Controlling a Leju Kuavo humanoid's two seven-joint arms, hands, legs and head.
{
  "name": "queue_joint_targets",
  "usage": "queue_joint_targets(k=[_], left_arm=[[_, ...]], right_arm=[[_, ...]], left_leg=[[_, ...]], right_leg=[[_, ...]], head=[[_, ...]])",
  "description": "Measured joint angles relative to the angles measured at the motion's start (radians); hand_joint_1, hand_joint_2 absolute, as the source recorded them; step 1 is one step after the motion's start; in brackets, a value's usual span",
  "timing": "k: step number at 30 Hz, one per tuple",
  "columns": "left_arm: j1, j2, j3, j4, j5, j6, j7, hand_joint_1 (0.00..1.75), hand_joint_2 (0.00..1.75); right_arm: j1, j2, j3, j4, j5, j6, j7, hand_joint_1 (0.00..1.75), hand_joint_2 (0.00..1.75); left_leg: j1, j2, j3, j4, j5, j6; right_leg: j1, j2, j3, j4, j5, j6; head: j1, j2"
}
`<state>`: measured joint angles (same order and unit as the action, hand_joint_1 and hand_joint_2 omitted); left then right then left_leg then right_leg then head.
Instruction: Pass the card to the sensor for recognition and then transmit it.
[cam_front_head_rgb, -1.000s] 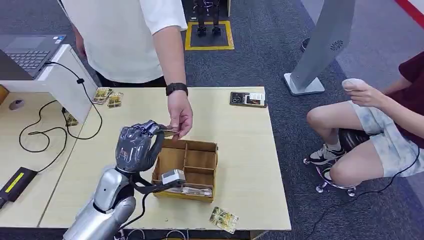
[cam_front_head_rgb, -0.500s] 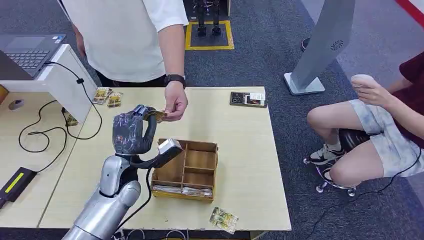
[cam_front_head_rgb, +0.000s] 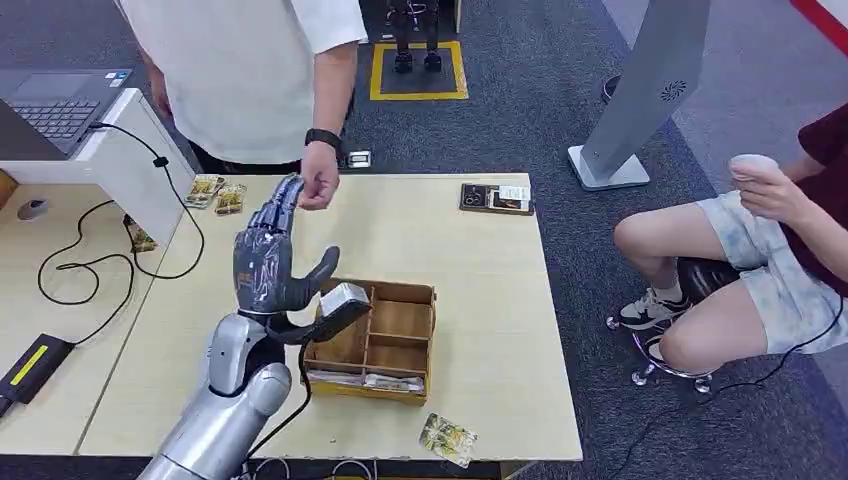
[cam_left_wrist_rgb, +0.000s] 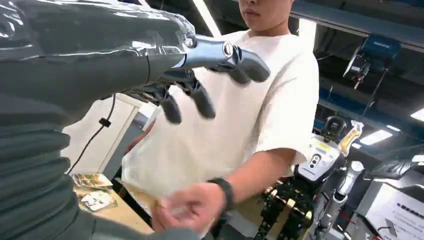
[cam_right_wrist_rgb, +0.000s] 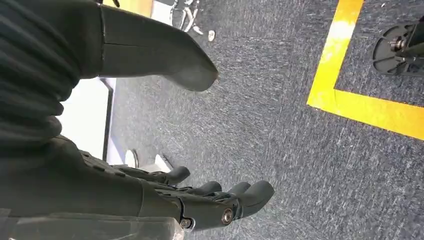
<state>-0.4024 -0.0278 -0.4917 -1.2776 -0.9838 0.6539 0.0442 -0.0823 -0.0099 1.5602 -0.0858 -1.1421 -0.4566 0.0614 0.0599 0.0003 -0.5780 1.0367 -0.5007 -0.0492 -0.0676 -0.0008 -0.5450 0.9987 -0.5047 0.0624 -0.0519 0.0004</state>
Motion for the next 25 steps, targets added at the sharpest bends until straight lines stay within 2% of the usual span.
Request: queue_joint_targets(k=[3, 16, 21, 25], left_arm=[[0.016, 0.001, 0.0, -0.019, 0.012, 0.014, -0.017, 0.0, 1.75], [0.042, 0.004, 0.0, -0.053, 0.02, 0.019, -0.017, 0.0, 1.75], [0.06, 0.005, 0.0, -0.074, 0.052, 0.034, -0.05, 0.0, 1.75], [0.1, 0.014, 0.003, -0.127, 0.083, 0.038, -0.082, 0.0, 1.75]], right_arm=[[0.001, 0.001, 0.0, 0.0, -0.007, -0.003, -0.001, 0.0, 1.75], [0.002, 0.001, 0.0, 0.0, -0.013, -0.003, -0.002, 0.0, 1.75], [0.002, 0.002, 0.0, 0.0, -0.019, -0.006, -0.005, 0.0, 1.75], [0.003, 0.006, -0.003, 0.0, -0.038, -0.013, -0.014, 0.0, 1.75]], left_leg=[[0.0, 0.0, 0.0, 0.0, 0.0, 0.0], [0.0, 0.0, 0.0, 0.0, 0.0, 0.0], [0.0, 0.0, 0.0, 0.0, 0.0, 0.0], [0.0, 0.0, 0.0, 0.0, 0.0, 0.0]], right_leg=[[0.0, 0.0, 0.0, 0.0, 0.0, 0.0], [0.0, 0.0, 0.0, 0.0, 0.0, 0.0], [0.0, 0.0, 0.0, 0.0, 0.0, 0.0], [0.0, 0.0, 0.0, 0.0, 0.0, 0.0]], head=[[0.0, 0.0], [0.0, 0.0], [0.0, 0.0], [0.0, 0.0]])
